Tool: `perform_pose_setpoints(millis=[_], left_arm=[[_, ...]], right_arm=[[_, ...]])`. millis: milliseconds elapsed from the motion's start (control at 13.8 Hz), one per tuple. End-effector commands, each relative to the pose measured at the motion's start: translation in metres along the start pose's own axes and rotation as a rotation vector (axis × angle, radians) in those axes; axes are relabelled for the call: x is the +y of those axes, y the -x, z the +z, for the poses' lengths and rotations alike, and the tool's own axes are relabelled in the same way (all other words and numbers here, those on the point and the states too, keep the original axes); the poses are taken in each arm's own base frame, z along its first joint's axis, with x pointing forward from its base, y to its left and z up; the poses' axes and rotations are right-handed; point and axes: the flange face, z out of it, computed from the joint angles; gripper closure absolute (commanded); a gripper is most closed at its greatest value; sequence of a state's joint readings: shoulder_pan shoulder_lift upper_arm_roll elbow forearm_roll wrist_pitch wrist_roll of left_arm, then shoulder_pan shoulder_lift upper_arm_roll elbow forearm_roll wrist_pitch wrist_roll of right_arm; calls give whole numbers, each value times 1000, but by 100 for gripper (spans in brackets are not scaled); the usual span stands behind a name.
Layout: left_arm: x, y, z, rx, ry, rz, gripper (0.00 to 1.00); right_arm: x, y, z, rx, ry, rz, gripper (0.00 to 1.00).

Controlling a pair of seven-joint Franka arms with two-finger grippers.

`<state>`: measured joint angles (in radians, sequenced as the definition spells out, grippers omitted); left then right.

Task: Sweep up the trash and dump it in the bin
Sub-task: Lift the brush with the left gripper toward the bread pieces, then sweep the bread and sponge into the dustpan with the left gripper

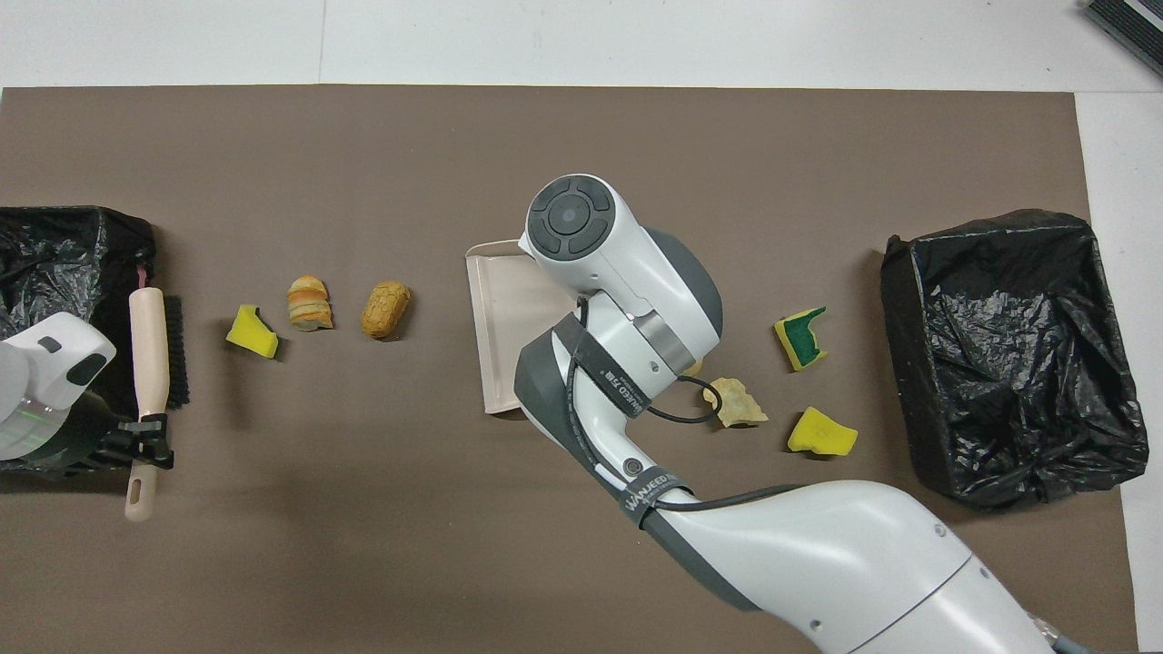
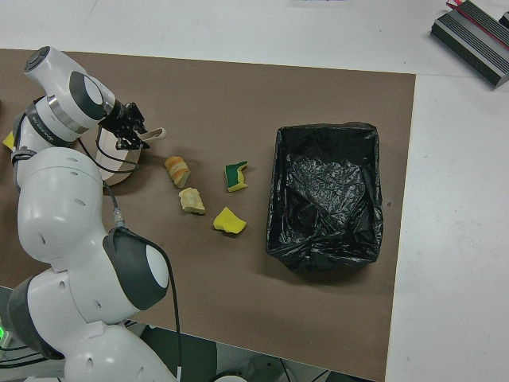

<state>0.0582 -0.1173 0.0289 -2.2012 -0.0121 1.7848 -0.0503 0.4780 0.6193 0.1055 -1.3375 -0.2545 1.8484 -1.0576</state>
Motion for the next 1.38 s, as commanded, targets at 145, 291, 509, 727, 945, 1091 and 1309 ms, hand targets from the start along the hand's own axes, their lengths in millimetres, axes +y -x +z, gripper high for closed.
perform_pose_setpoints(millis=[145,291,509,727,945,1091,1309], left_arm=[[10,-30,32,-1,-10,17,100],[23,-37,38,18,16,26,100],[62,-39,53,9,41,68,100],[104,-37,55,31,78,114,100],[152,-28,57,62,103,164,100],[180,-19,58,72,108,201,100],[234,6,62,52,155,268,100]], right_arm=[[0,-2,4,-1,16,-4,100],[0,-2,4,0,17,-4,100],[1,-1,10,10,11,9,100],[0,1,15,16,9,41,100],[-1,0,15,13,5,48,100],[-1,1,14,14,7,48,100],[-1,1,14,14,7,48,100]])
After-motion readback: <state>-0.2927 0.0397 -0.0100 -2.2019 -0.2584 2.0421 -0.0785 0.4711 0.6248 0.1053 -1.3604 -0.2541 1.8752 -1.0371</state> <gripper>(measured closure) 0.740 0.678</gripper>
